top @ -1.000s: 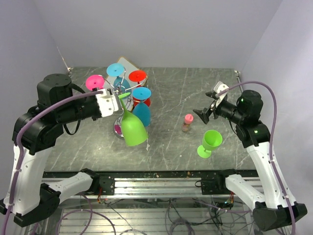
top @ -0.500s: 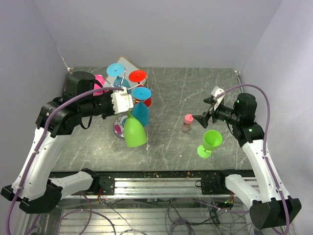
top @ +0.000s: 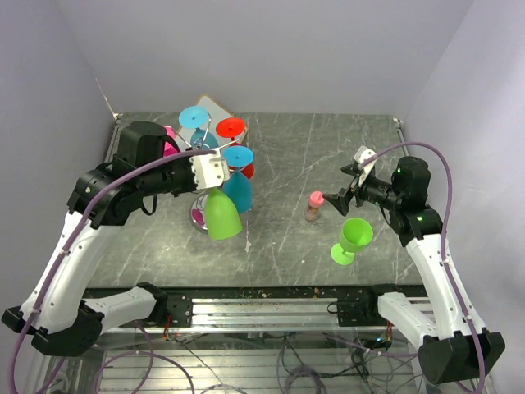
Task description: Place the wine glass upside down on the wine glass rack
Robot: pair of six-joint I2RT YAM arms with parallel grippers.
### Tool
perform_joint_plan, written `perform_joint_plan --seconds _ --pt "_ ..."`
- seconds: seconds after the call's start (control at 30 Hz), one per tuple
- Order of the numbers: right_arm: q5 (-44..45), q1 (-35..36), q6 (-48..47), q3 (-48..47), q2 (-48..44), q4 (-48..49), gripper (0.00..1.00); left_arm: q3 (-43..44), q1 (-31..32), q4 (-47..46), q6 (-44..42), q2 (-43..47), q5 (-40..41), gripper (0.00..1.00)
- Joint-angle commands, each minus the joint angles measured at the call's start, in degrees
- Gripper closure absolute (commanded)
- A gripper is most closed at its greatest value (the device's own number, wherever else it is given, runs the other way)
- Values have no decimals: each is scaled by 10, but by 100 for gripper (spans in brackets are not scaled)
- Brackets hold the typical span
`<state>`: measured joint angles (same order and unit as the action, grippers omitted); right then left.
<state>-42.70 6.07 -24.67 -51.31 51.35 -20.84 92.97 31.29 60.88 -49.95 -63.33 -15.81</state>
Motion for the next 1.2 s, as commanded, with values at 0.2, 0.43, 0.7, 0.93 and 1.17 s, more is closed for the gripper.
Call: perform_joint_plan --seconds 0.2,0.43,0.7,0.93,1.17 --pt "-7 -7 -5 4 -6 13 7 -13 8 -31 -15 10 72 93" --pt "-8 -7 -6 5 -5 12 7 -12 8 -26 -28 10 93 93" --pt "-9 -8 -7 5 -6 9 7 4 8 -10 -47 10 118 93" --pt "-10 -7 -8 5 -6 9 7 11 8 8 -67 12 123 93" --pt "-11 -8 -8 5 -8 8 7 17 8 28 -98 14 129 93"
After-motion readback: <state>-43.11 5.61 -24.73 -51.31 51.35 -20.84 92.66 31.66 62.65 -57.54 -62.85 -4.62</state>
